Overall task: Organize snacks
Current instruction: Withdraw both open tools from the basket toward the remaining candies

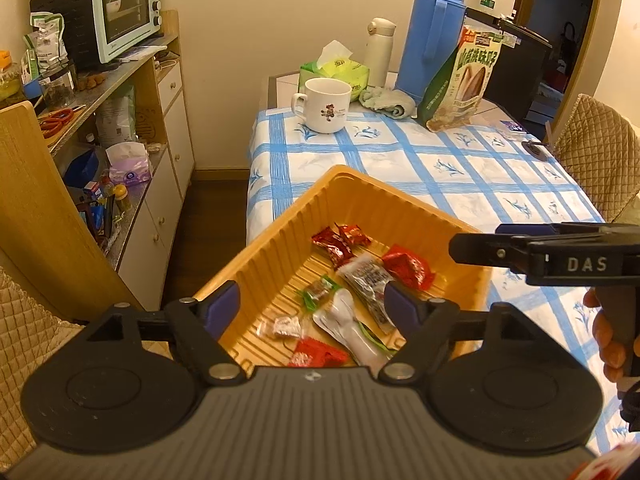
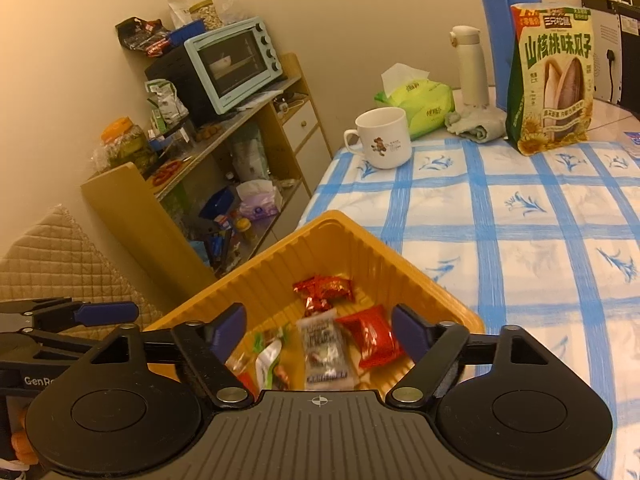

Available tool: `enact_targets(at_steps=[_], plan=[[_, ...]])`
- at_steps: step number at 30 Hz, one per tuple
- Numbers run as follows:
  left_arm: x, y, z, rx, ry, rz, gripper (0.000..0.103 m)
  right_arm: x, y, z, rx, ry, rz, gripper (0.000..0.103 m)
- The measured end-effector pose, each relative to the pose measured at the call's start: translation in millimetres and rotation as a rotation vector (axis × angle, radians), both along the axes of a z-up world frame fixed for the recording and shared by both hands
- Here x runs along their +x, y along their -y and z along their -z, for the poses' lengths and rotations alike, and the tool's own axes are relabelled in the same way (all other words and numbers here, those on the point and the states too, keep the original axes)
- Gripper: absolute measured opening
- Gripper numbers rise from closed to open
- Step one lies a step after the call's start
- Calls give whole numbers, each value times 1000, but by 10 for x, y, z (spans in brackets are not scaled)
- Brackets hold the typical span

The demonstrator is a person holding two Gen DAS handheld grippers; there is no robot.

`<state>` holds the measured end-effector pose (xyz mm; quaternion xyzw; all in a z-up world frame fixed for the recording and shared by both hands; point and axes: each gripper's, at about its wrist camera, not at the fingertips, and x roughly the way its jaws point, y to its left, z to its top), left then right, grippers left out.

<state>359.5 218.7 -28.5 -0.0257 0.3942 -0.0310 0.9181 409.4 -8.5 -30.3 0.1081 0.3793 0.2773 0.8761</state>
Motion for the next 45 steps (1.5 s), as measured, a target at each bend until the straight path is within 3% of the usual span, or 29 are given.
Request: enact_targets(at_steps=[9,22,45], plan=[[-443,191,-155,-13,13,-16,79,-462,225,-180,5,22,-3,90],[-1220,618,-229,-21,4,-37,80,-1204,715,-278,-9,17,-11,92],[-2096,1298,-11,-25,-70,-62,80,-2118,1384,-19,-88,-59,-55,92]])
